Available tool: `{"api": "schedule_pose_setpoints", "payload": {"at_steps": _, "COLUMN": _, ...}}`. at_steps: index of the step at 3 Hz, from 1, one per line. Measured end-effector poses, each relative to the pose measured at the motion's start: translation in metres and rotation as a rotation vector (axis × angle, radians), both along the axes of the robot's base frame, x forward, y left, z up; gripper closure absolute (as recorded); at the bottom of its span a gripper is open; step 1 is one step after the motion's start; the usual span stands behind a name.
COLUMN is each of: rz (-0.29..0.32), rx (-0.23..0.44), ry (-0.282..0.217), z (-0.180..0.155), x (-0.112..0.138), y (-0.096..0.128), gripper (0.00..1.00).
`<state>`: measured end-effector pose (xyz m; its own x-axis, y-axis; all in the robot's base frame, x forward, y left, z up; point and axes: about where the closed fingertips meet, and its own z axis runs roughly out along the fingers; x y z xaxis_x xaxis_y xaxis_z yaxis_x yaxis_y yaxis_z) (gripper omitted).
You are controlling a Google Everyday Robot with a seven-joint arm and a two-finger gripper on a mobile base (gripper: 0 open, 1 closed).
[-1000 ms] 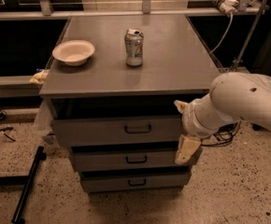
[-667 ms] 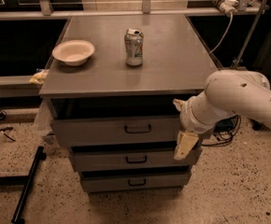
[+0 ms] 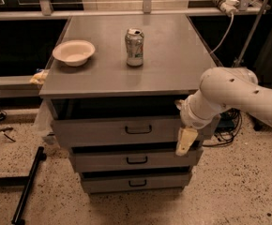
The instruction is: Open top drawer
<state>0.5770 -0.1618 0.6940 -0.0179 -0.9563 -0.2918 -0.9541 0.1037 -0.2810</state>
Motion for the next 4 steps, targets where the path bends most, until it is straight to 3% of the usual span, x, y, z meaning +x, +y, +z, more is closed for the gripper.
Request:
{"api": "schedule_pose_setpoints", "payload": {"at_steps": 2, "rz": -0.018, "rx": -0.036, "ry": 0.110, "z": -0.041, "x": 0.016, "y": -0.011, "gripper": 0.00}}
{"api": "schedule_pose_setpoints", "payload": {"at_steps": 4, "rz": -0.007, "rx": -0.041, "ry": 0.139, "z": -0.042, "x": 0.011, "y": -0.010, "gripper": 0.00}}
